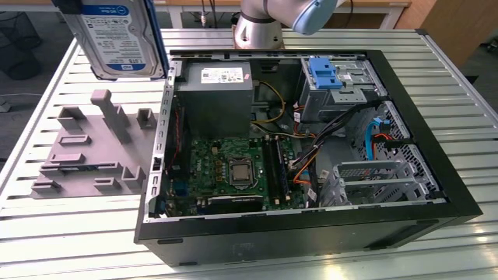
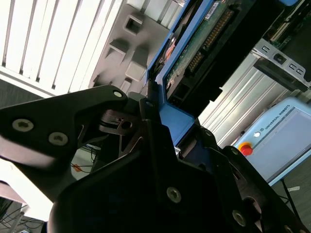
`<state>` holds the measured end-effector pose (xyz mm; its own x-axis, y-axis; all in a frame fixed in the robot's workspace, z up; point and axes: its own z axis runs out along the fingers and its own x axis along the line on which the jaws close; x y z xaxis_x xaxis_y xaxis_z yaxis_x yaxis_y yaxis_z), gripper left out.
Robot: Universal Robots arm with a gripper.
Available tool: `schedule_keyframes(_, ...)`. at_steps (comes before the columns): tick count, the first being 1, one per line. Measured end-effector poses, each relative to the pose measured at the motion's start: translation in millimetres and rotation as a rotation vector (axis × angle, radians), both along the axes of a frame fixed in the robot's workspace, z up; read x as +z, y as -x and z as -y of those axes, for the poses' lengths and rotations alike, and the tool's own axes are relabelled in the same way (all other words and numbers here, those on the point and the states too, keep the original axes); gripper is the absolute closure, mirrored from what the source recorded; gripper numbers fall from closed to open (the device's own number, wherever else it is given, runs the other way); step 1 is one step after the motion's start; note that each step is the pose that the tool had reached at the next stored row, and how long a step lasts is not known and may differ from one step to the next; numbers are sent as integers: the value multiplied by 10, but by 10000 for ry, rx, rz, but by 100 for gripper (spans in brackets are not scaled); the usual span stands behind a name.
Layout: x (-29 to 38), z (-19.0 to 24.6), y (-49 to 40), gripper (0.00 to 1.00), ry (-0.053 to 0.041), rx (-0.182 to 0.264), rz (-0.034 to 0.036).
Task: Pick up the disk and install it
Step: 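Pick up the disk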
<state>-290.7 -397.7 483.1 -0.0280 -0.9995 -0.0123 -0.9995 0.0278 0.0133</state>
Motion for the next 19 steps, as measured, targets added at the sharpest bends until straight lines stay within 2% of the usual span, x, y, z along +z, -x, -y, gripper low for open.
schedule_keyframes(19, 0, 0, -62, 64, 0, 0, 0)
